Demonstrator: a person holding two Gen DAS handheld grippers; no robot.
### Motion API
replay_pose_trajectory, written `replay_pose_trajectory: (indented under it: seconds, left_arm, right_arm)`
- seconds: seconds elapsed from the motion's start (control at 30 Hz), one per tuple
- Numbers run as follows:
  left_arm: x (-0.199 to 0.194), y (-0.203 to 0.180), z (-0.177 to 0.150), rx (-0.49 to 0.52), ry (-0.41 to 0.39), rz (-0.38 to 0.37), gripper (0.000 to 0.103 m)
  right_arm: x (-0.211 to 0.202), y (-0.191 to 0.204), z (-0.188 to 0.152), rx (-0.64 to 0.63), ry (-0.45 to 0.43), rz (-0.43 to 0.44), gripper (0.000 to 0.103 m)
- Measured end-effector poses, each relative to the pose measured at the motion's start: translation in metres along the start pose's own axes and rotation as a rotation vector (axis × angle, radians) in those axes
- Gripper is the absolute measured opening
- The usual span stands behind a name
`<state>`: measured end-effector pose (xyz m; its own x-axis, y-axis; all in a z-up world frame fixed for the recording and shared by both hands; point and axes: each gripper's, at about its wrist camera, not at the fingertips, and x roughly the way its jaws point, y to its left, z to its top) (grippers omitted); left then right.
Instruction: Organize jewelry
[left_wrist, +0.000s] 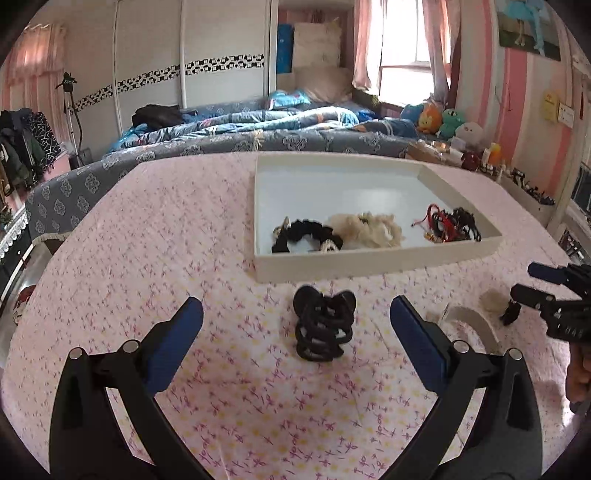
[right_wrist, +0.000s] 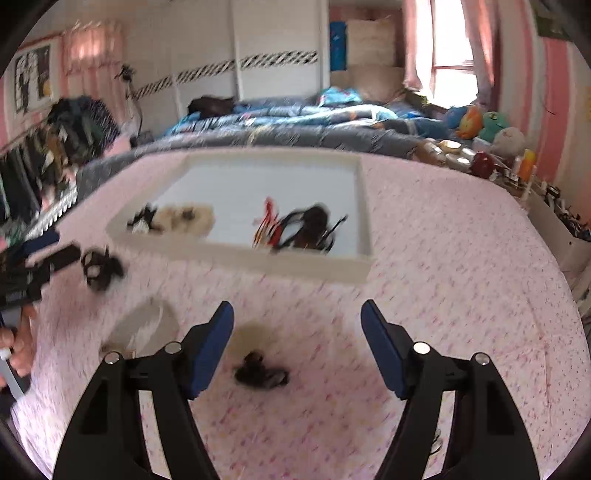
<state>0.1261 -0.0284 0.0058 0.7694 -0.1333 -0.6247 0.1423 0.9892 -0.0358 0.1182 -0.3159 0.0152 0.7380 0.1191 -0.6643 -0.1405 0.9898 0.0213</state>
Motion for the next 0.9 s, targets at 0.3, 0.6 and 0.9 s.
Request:
replay_pose_trajectory:
  seconds: [0.3, 0.6, 0.9]
  left_arm:
    - [0.009, -0.017, -0.005, 0.037, 0.035, -0.003, 0.100]
    - [0.022, -0.030, -0.006, 0.084, 0.091, -0.013, 0.100]
    - [0.048, -0.021, -0.008, 0.033, 0.220, 0.003, 0.048]
  right_arm:
    - [0.014, 0.010, -0.019, -0.030, 0.084, 0.055, 0.037]
    - [0.015, 0.015, -0.020, -0.045, 0.113, 0.064, 0.026]
    - [0.017, 0.013, -0.019, -0.034, 0.121, 0.069, 0.025]
